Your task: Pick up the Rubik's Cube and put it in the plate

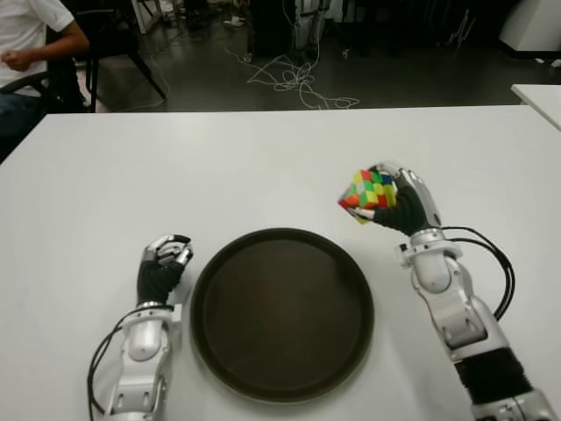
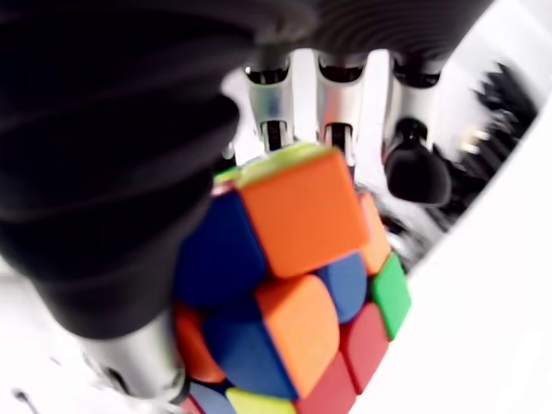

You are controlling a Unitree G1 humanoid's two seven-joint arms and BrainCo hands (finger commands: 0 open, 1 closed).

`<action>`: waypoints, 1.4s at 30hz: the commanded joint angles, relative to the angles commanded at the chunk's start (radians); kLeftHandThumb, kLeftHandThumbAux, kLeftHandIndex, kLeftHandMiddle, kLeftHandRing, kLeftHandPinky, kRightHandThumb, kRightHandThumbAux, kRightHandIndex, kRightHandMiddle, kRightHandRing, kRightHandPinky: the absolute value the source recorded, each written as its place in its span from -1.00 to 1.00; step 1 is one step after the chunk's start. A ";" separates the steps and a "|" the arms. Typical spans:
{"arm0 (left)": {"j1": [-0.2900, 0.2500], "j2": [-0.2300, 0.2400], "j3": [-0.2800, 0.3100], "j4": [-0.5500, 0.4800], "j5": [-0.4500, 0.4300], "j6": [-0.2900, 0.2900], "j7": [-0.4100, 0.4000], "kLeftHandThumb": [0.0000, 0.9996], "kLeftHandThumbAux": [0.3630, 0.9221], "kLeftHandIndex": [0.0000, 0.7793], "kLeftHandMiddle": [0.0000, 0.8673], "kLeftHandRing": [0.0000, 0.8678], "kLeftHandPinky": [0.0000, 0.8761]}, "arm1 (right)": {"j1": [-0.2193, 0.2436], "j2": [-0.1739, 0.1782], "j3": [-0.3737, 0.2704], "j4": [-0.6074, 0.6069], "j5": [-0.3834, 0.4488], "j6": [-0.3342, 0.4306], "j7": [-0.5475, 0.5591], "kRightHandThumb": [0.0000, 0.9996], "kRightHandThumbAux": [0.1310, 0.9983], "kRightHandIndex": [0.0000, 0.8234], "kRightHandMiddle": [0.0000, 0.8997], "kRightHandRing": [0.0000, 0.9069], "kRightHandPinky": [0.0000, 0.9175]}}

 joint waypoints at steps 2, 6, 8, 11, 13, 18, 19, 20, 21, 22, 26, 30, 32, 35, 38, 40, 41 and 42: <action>0.000 -0.002 0.000 -0.001 0.003 -0.001 0.004 0.42 0.23 0.14 0.86 0.89 0.81 | 0.004 0.014 -0.001 -0.009 0.008 -0.017 -0.002 -0.52 0.59 0.54 0.77 0.82 0.79; 0.001 -0.006 0.001 -0.004 0.003 -0.001 0.008 0.42 0.23 0.14 0.85 0.89 0.81 | 0.007 0.032 -0.001 -0.014 0.017 -0.043 0.001 -0.51 0.56 0.53 0.77 0.83 0.80; 0.001 -0.008 0.002 -0.006 0.001 0.002 0.009 0.42 0.23 0.14 0.85 0.89 0.81 | 0.007 0.041 0.004 -0.015 0.021 -0.057 0.006 -0.51 0.55 0.53 0.77 0.83 0.80; 0.000 -0.012 0.004 -0.005 -0.002 0.003 0.013 0.42 0.23 0.14 0.85 0.89 0.81 | 0.008 0.051 0.017 -0.022 0.021 -0.067 0.018 -0.49 0.53 0.55 0.78 0.83 0.81; -0.001 -0.015 0.007 -0.002 -0.005 0.002 0.015 0.42 0.23 0.14 0.85 0.89 0.82 | 0.011 0.061 0.033 -0.031 0.014 -0.067 0.026 -0.50 0.54 0.57 0.79 0.84 0.81; -0.004 -0.018 0.009 0.003 -0.004 -0.001 0.017 0.42 0.23 0.14 0.85 0.89 0.83 | 0.018 0.077 0.065 -0.047 0.001 -0.056 0.042 -0.53 0.57 0.58 0.79 0.84 0.80; -0.004 -0.018 0.009 0.004 -0.003 -0.002 0.017 0.42 0.23 0.14 0.85 0.89 0.82 | 0.018 0.078 0.069 -0.052 -0.001 -0.052 0.047 -0.55 0.58 0.58 0.78 0.83 0.79; -0.004 -0.018 0.009 0.004 -0.002 -0.002 0.017 0.42 0.23 0.14 0.85 0.89 0.82 | 0.019 0.079 0.072 -0.056 -0.004 -0.049 0.050 -0.55 0.58 0.58 0.78 0.83 0.79; -0.004 -0.017 0.008 0.004 -0.002 -0.003 0.015 0.42 0.23 0.14 0.85 0.89 0.82 | 0.019 0.079 0.077 -0.060 -0.011 -0.046 0.055 -0.57 0.58 0.57 0.78 0.83 0.79; -0.004 -0.016 0.007 0.005 -0.002 -0.003 0.014 0.42 0.23 0.14 0.84 0.89 0.82 | 0.019 0.079 0.081 -0.063 -0.017 -0.044 0.059 -0.60 0.57 0.57 0.78 0.83 0.79; -0.004 -0.015 0.005 0.004 0.000 -0.001 0.012 0.42 0.23 0.14 0.84 0.88 0.82 | 0.018 0.087 0.102 -0.076 -0.037 -0.033 0.076 -0.66 0.56 0.57 0.78 0.83 0.79; -0.004 -0.013 0.004 0.002 -0.002 0.005 0.008 0.42 0.23 0.14 0.84 0.89 0.82 | 0.004 0.103 0.144 -0.074 -0.047 -0.029 0.109 -0.72 0.56 0.58 0.79 0.84 0.80; -0.004 -0.014 0.005 0.001 -0.002 0.007 0.009 0.42 0.23 0.14 0.85 0.89 0.83 | -0.005 0.112 0.162 -0.063 -0.049 -0.038 0.113 -0.74 0.58 0.61 0.80 0.84 0.81; -0.003 -0.016 0.004 -0.002 0.001 0.010 0.014 0.42 0.23 0.14 0.85 0.89 0.83 | -0.013 0.109 0.181 -0.053 -0.064 -0.047 0.122 -0.79 0.62 0.67 0.81 0.85 0.82; 0.001 -0.018 0.001 -0.011 0.003 0.016 0.015 0.42 0.23 0.14 0.86 0.89 0.83 | -0.019 0.098 0.203 -0.052 -0.085 -0.033 0.152 -0.84 0.67 0.70 0.81 0.84 0.80; 0.006 -0.020 -0.001 -0.023 0.005 0.021 0.018 0.42 0.23 0.14 0.86 0.89 0.83 | -0.024 0.100 0.213 -0.053 -0.094 -0.020 0.168 -0.84 0.68 0.70 0.81 0.83 0.79; 0.008 -0.021 -0.002 -0.027 0.005 0.022 0.018 0.42 0.23 0.14 0.86 0.89 0.83 | -0.025 0.102 0.215 -0.053 -0.096 -0.016 0.173 -0.83 0.69 0.70 0.81 0.82 0.79; 0.009 -0.023 -0.002 -0.031 0.006 0.024 0.020 0.42 0.23 0.14 0.86 0.89 0.83 | -0.030 0.101 0.222 -0.054 -0.100 -0.005 0.190 -0.82 0.69 0.71 0.81 0.82 0.79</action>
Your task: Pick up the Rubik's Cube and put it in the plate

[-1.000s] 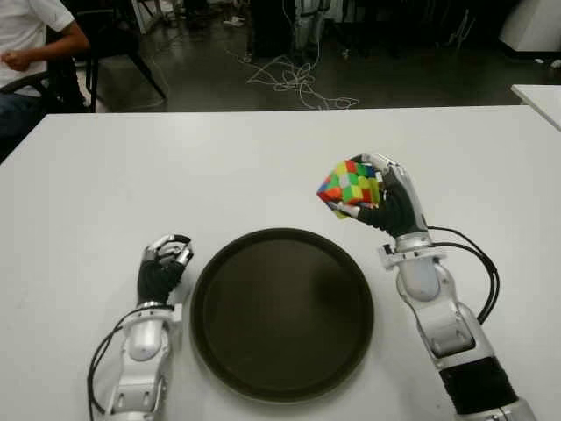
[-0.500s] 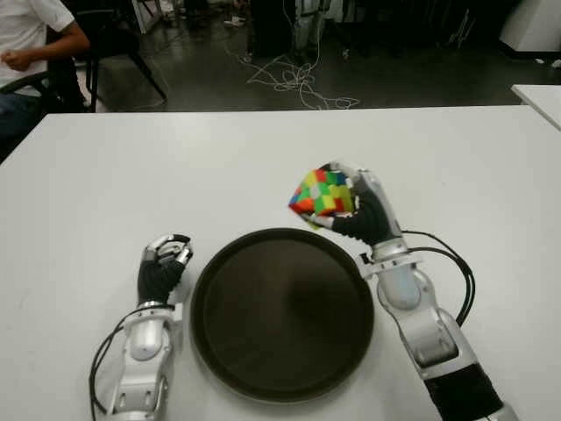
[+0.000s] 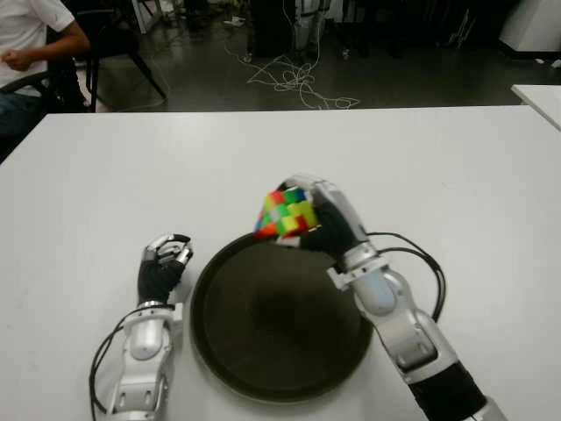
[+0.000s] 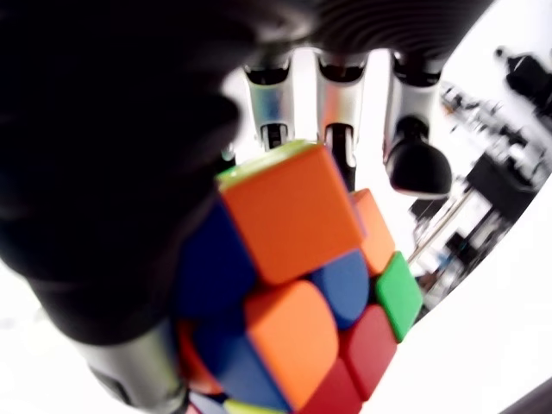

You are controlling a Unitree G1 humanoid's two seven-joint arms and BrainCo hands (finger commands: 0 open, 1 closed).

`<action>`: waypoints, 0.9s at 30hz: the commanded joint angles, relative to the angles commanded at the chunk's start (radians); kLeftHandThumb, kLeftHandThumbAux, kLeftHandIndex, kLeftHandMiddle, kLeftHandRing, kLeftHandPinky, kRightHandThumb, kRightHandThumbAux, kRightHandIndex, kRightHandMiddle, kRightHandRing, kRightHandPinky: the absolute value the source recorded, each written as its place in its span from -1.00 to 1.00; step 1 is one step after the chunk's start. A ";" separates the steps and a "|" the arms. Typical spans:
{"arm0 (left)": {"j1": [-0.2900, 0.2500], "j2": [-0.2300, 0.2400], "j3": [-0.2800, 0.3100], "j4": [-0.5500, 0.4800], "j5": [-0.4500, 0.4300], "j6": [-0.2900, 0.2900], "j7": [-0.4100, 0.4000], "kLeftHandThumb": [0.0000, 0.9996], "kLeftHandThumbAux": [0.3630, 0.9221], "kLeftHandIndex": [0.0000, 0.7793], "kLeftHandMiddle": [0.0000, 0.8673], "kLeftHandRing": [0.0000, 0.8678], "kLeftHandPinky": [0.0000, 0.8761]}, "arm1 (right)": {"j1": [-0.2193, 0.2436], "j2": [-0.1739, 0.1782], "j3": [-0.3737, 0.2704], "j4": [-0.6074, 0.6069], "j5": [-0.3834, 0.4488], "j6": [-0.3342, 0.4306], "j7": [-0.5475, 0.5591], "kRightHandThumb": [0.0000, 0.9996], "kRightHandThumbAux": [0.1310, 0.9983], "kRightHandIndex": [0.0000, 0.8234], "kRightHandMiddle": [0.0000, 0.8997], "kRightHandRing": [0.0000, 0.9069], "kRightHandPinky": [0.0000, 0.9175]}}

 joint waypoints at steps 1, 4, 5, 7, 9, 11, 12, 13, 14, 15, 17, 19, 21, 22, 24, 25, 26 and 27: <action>0.001 -0.001 0.000 -0.002 0.000 0.001 0.001 0.42 0.23 0.14 0.86 0.89 0.83 | -0.003 0.000 0.004 -0.001 -0.003 0.008 0.012 -0.84 0.70 0.71 0.80 0.82 0.78; 0.006 -0.010 -0.002 -0.014 0.003 0.005 0.010 0.42 0.23 0.14 0.86 0.90 0.84 | -0.018 -0.016 0.032 -0.023 -0.022 0.076 0.112 -0.91 0.74 0.71 0.80 0.82 0.78; 0.007 -0.012 -0.002 -0.017 0.004 0.006 0.012 0.42 0.23 0.14 0.86 0.90 0.84 | -0.022 -0.019 0.040 -0.030 -0.028 0.097 0.140 -0.94 0.76 0.71 0.80 0.82 0.78; 0.008 -0.016 -0.002 -0.020 0.003 0.009 0.014 0.42 0.23 0.14 0.86 0.90 0.85 | -0.031 -0.024 0.057 -0.042 -0.047 0.137 0.187 -0.97 0.78 0.71 0.80 0.82 0.78; 0.008 -0.019 0.000 -0.022 0.002 0.012 0.015 0.42 0.23 0.14 0.86 0.90 0.85 | -0.038 -0.022 0.073 -0.032 -0.063 0.156 0.204 -0.99 0.80 0.70 0.80 0.82 0.78; 0.009 -0.022 0.001 -0.025 -0.003 0.014 0.013 0.42 0.23 0.14 0.86 0.90 0.85 | -0.052 -0.021 0.096 0.003 -0.082 0.164 0.219 -0.99 0.81 0.68 0.80 0.82 0.78; 0.009 -0.023 0.001 -0.026 -0.007 0.015 0.011 0.42 0.23 0.14 0.86 0.90 0.85 | -0.060 -0.023 0.106 0.020 -0.089 0.168 0.228 -0.97 0.82 0.64 0.79 0.82 0.77; 0.010 -0.024 0.001 -0.027 -0.008 0.016 0.010 0.42 0.23 0.14 0.86 0.90 0.85 | -0.065 -0.025 0.110 0.027 -0.093 0.170 0.235 -0.96 0.82 0.63 0.79 0.82 0.76; 0.010 -0.025 0.002 -0.028 -0.011 0.016 0.009 0.42 0.23 0.14 0.86 0.90 0.85 | -0.070 -0.031 0.118 0.031 -0.100 0.176 0.252 -0.94 0.82 0.61 0.79 0.81 0.76; 0.011 -0.025 0.002 -0.029 -0.012 0.016 0.008 0.42 0.23 0.14 0.86 0.90 0.85 | -0.073 -0.036 0.122 0.030 -0.105 0.180 0.262 -0.91 0.81 0.58 0.78 0.81 0.76; 0.010 -0.027 0.003 -0.029 -0.015 0.018 0.009 0.42 0.23 0.14 0.86 0.91 0.86 | -0.080 -0.043 0.136 0.043 -0.119 0.187 0.281 -0.85 0.80 0.52 0.76 0.79 0.74; 0.010 -0.026 0.003 -0.028 -0.015 0.020 0.009 0.42 0.23 0.14 0.86 0.90 0.85 | -0.085 -0.045 0.146 0.048 -0.134 0.198 0.289 -0.78 0.78 0.47 0.73 0.76 0.72; 0.009 -0.025 0.003 -0.028 -0.014 0.022 0.010 0.42 0.23 0.14 0.86 0.90 0.84 | -0.086 -0.045 0.151 0.046 -0.145 0.208 0.292 -0.75 0.77 0.45 0.72 0.75 0.72; 0.009 -0.025 0.003 -0.028 -0.014 0.023 0.010 0.42 0.23 0.14 0.86 0.90 0.84 | -0.087 -0.044 0.153 0.046 -0.150 0.212 0.293 -0.74 0.77 0.44 0.71 0.74 0.71; 0.007 -0.022 0.004 -0.024 -0.011 0.025 0.011 0.42 0.23 0.14 0.86 0.90 0.84 | -0.085 -0.043 0.163 0.050 -0.167 0.220 0.288 -0.71 0.77 0.40 0.68 0.72 0.70; 0.007 -0.021 0.004 -0.022 -0.009 0.025 0.011 0.42 0.23 0.14 0.86 0.90 0.84 | -0.084 -0.042 0.167 0.052 -0.173 0.222 0.286 -0.70 0.78 0.38 0.68 0.71 0.69; 0.005 -0.019 0.004 -0.019 -0.006 0.024 0.013 0.42 0.23 0.14 0.87 0.90 0.84 | -0.083 -0.045 0.174 0.055 -0.183 0.222 0.282 -0.67 0.78 0.36 0.67 0.71 0.69; 0.004 -0.017 0.004 -0.016 -0.004 0.024 0.014 0.42 0.23 0.14 0.87 0.90 0.84 | -0.082 -0.047 0.178 0.057 -0.190 0.222 0.280 -0.63 0.79 0.29 0.64 0.69 0.65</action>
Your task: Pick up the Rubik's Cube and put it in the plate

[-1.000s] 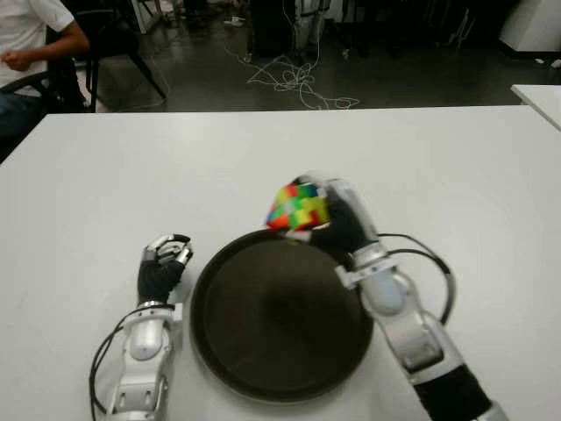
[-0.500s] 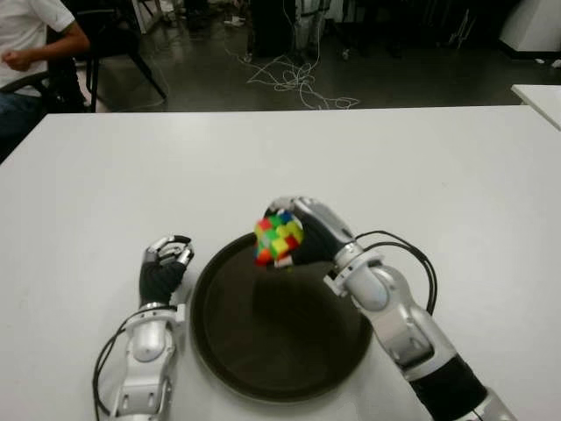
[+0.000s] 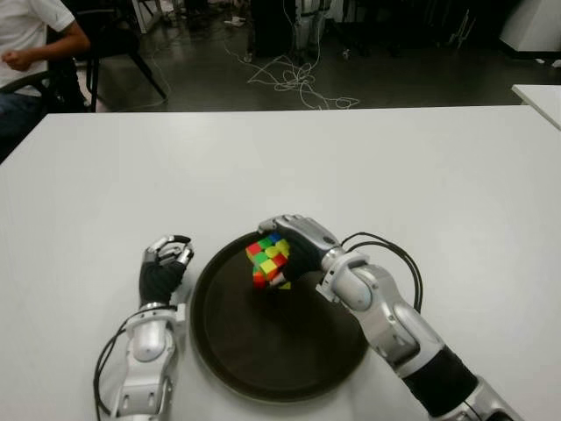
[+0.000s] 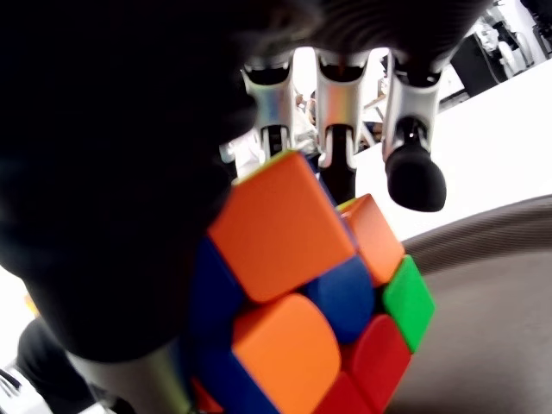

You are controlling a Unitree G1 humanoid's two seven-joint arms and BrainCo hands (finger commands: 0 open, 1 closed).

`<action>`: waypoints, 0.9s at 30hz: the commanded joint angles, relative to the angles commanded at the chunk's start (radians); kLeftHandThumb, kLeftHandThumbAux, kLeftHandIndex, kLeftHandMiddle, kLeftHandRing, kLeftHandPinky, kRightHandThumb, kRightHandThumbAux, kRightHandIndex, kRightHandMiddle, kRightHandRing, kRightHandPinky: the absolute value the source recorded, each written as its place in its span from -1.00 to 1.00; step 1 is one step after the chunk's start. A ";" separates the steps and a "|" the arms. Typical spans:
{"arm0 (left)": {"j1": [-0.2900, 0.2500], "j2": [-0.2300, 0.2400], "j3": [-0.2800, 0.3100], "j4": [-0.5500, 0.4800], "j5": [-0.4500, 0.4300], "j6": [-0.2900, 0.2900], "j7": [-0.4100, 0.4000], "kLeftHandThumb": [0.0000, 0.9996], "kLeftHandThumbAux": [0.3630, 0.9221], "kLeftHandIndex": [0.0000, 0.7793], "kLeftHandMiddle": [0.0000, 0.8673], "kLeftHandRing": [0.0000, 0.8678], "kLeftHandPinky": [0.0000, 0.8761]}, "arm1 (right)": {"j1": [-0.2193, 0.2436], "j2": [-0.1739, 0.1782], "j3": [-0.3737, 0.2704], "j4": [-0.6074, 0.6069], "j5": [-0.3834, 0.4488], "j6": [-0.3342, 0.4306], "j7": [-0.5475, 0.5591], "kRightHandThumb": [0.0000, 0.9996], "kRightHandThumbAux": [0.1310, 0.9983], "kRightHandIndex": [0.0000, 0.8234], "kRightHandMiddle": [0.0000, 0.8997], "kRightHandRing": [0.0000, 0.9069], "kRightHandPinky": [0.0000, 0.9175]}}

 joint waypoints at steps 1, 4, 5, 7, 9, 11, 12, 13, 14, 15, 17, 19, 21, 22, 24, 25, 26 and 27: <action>-0.001 0.001 0.000 0.002 0.003 -0.001 0.001 0.42 0.23 0.14 0.87 0.90 0.84 | 0.000 -0.002 0.005 0.001 -0.010 0.002 -0.001 -0.62 0.79 0.27 0.63 0.68 0.64; -0.002 0.002 -0.001 0.005 0.006 -0.002 0.002 0.42 0.23 0.14 0.87 0.91 0.85 | -0.001 -0.004 0.010 0.002 -0.023 0.005 -0.001 -0.58 0.81 0.19 0.55 0.59 0.52; -0.001 0.003 -0.001 0.005 0.005 -0.003 0.001 0.42 0.23 0.14 0.87 0.91 0.85 | 0.000 -0.004 0.014 0.003 -0.032 0.009 -0.001 -0.58 0.81 0.19 0.55 0.58 0.51; 0.000 0.001 0.000 0.004 0.003 -0.004 0.001 0.42 0.23 0.14 0.87 0.91 0.85 | 0.002 -0.002 0.020 0.007 -0.045 0.017 -0.002 -0.54 0.80 0.18 0.53 0.57 0.53; 0.000 -0.002 0.002 0.002 -0.001 -0.003 0.002 0.42 0.23 0.14 0.87 0.91 0.85 | 0.003 0.001 0.022 0.010 -0.050 0.024 -0.003 -0.52 0.79 0.18 0.54 0.59 0.57; 0.000 -0.005 0.005 0.000 -0.004 -0.002 0.004 0.42 0.23 0.14 0.87 0.91 0.84 | 0.002 0.003 0.024 0.011 -0.054 0.031 -0.003 -0.52 0.79 0.17 0.52 0.56 0.54; 0.000 -0.007 0.006 0.000 -0.006 -0.001 0.005 0.42 0.23 0.14 0.87 0.91 0.84 | 0.002 0.004 0.024 0.012 -0.055 0.033 -0.003 -0.52 0.79 0.15 0.50 0.55 0.53; 0.000 -0.009 0.007 -0.001 -0.007 0.000 0.006 0.42 0.23 0.14 0.87 0.91 0.84 | 0.002 0.005 0.025 0.012 -0.058 0.036 -0.005 -0.52 0.79 0.15 0.50 0.55 0.53; 0.000 -0.010 0.008 -0.002 -0.008 0.001 0.006 0.41 0.23 0.14 0.87 0.91 0.84 | 0.002 0.006 0.026 0.013 -0.060 0.039 -0.006 -0.52 0.80 0.12 0.47 0.51 0.48; 0.000 -0.011 0.009 -0.002 -0.009 0.002 0.007 0.41 0.23 0.14 0.87 0.91 0.84 | 0.003 0.007 0.027 0.012 -0.063 0.042 -0.007 -0.53 0.80 0.11 0.45 0.49 0.45; 0.000 -0.012 0.011 -0.002 -0.010 0.005 0.007 0.41 0.23 0.14 0.87 0.91 0.84 | 0.004 0.009 0.027 0.010 -0.066 0.046 -0.008 -0.53 0.81 0.09 0.41 0.43 0.39; 0.000 -0.012 0.011 -0.003 -0.009 0.008 0.006 0.41 0.23 0.14 0.87 0.90 0.84 | 0.005 0.008 0.028 0.008 -0.067 0.045 -0.010 -0.49 0.79 0.11 0.40 0.42 0.42; -0.001 -0.009 0.010 -0.001 -0.007 0.009 0.004 0.42 0.23 0.14 0.87 0.90 0.85 | 0.005 0.006 0.030 0.008 -0.068 0.041 -0.012 -0.39 0.75 0.16 0.46 0.51 0.54; -0.001 -0.008 0.010 0.001 -0.006 0.009 0.002 0.42 0.23 0.14 0.87 0.91 0.85 | 0.005 0.005 0.031 0.008 -0.069 0.040 -0.013 -0.38 0.75 0.18 0.49 0.53 0.57; -0.002 -0.003 0.008 0.005 -0.004 0.004 -0.002 0.42 0.22 0.14 0.87 0.91 0.85 | 0.005 0.003 0.033 0.010 -0.070 0.035 -0.017 -0.32 0.72 0.22 0.55 0.60 0.63; -0.002 0.000 0.006 0.008 -0.003 -0.002 -0.006 0.42 0.22 0.14 0.87 0.91 0.85 | 0.006 0.001 0.034 0.011 -0.072 0.032 -0.021 -0.31 0.71 0.23 0.56 0.61 0.64; -0.002 0.004 0.005 0.012 -0.002 -0.008 -0.010 0.42 0.22 0.14 0.87 0.91 0.85 | 0.007 0.000 0.036 0.010 -0.075 0.031 -0.025 -0.30 0.71 0.24 0.58 0.64 0.66; -0.003 0.006 0.004 0.015 -0.001 -0.013 -0.013 0.42 0.22 0.14 0.88 0.91 0.84 | 0.009 -0.001 0.038 0.010 -0.077 0.031 -0.029 -0.29 0.70 0.26 0.61 0.66 0.68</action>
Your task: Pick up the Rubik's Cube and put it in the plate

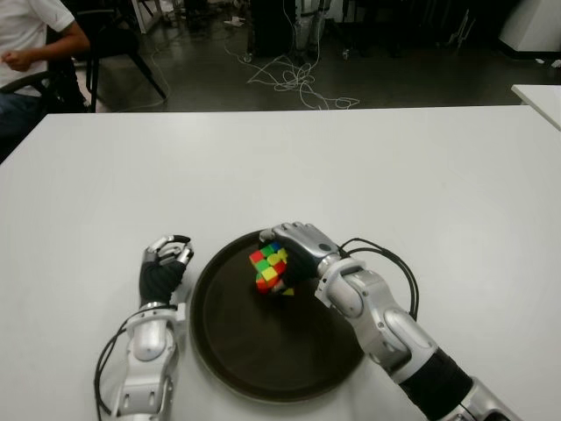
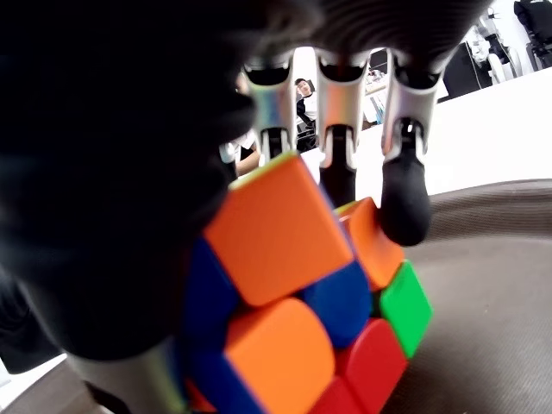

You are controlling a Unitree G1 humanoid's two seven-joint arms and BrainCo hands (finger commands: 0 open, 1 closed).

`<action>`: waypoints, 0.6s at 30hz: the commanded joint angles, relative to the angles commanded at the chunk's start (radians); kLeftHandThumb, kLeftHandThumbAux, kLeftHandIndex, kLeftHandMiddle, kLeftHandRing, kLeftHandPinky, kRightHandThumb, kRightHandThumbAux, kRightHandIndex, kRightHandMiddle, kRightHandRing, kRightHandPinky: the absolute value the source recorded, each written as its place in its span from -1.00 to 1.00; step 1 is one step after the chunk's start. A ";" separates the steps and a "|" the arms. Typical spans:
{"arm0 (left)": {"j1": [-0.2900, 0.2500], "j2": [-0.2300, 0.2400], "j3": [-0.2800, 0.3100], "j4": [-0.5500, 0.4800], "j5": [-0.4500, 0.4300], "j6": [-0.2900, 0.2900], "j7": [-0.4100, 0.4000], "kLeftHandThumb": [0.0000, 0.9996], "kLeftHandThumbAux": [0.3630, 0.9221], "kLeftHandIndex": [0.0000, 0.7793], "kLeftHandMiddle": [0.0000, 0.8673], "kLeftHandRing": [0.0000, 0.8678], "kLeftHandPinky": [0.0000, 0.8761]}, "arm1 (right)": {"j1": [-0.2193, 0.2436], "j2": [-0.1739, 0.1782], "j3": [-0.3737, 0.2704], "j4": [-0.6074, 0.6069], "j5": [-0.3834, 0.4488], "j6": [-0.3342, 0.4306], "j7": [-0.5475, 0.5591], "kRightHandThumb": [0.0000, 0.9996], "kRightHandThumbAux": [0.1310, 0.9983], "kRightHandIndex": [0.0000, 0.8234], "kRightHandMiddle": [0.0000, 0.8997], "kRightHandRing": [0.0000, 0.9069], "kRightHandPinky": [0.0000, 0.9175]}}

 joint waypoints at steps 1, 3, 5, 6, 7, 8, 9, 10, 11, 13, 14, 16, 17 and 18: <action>0.000 0.001 -0.001 0.002 0.000 -0.003 -0.002 0.42 0.23 0.14 0.88 0.91 0.84 | 0.001 -0.001 0.001 0.000 -0.001 0.000 -0.002 -0.28 0.69 0.27 0.62 0.67 0.69; -0.001 0.004 -0.002 0.006 0.002 -0.009 -0.002 0.42 0.23 0.14 0.88 0.91 0.84 | 0.003 -0.001 0.001 -0.003 -0.006 0.001 -0.010 -0.27 0.69 0.29 0.64 0.69 0.70; -0.001 0.006 -0.003 0.010 0.004 -0.015 -0.002 0.42 0.23 0.14 0.88 0.91 0.84 | 0.004 -0.001 0.001 -0.004 -0.009 0.002 -0.015 -0.28 0.68 0.30 0.64 0.70 0.71; -0.002 0.006 -0.003 0.012 0.004 -0.018 -0.002 0.42 0.23 0.14 0.88 0.91 0.84 | 0.005 -0.001 0.001 -0.005 -0.010 0.002 -0.016 -0.28 0.68 0.30 0.65 0.70 0.71; -0.002 0.005 -0.002 0.014 0.004 -0.022 -0.001 0.42 0.23 0.14 0.88 0.91 0.84 | 0.005 -0.001 0.000 -0.007 -0.010 0.003 -0.016 -0.28 0.69 0.30 0.65 0.70 0.71; -0.002 0.005 -0.002 0.015 0.004 -0.024 -0.001 0.41 0.23 0.14 0.88 0.91 0.85 | 0.006 0.000 -0.001 -0.008 -0.011 0.004 -0.016 -0.04 0.58 0.21 0.64 0.69 0.70; -0.001 0.003 -0.001 0.013 0.004 -0.026 0.000 0.41 0.23 0.14 0.88 0.91 0.85 | 0.006 -0.003 -0.006 -0.014 -0.002 0.000 -0.010 0.12 0.51 0.15 0.63 0.68 0.69; 0.000 0.002 -0.001 0.012 0.003 -0.027 0.000 0.41 0.23 0.14 0.88 0.91 0.85 | 0.006 -0.004 -0.009 -0.018 0.004 -0.003 -0.005 0.17 0.48 0.13 0.63 0.69 0.69; 0.001 0.001 -0.001 0.011 0.003 -0.028 0.001 0.41 0.23 0.14 0.88 0.91 0.85 | 0.006 -0.005 -0.011 -0.020 0.008 -0.005 -0.002 0.25 0.45 0.09 0.63 0.69 0.69; 0.001 0.001 -0.002 0.010 0.000 -0.029 -0.003 0.42 0.23 0.14 0.88 0.91 0.85 | 0.006 -0.006 -0.016 -0.019 0.030 -0.023 0.004 0.32 0.42 0.06 0.63 0.69 0.68; 0.002 0.001 -0.002 0.009 -0.001 -0.029 -0.004 0.42 0.23 0.14 0.88 0.91 0.85 | 0.006 -0.008 -0.020 -0.020 0.045 -0.034 0.011 0.35 0.41 0.05 0.63 0.69 0.67; 0.003 0.001 -0.002 0.007 -0.002 -0.030 -0.007 0.42 0.23 0.14 0.88 0.91 0.85 | 0.003 -0.013 -0.030 -0.024 0.087 -0.052 0.045 0.36 0.41 0.01 0.60 0.66 0.59; 0.003 0.002 -0.003 0.006 -0.002 -0.029 -0.009 0.42 0.23 0.14 0.88 0.91 0.85 | 0.001 -0.014 -0.038 -0.027 0.118 -0.054 0.076 0.36 0.42 0.00 0.55 0.62 0.53; 0.003 0.002 -0.004 0.005 -0.002 -0.029 -0.010 0.42 0.23 0.14 0.88 0.91 0.85 | 0.000 -0.015 -0.044 -0.029 0.139 -0.056 0.097 0.36 0.42 -0.02 0.51 0.60 0.49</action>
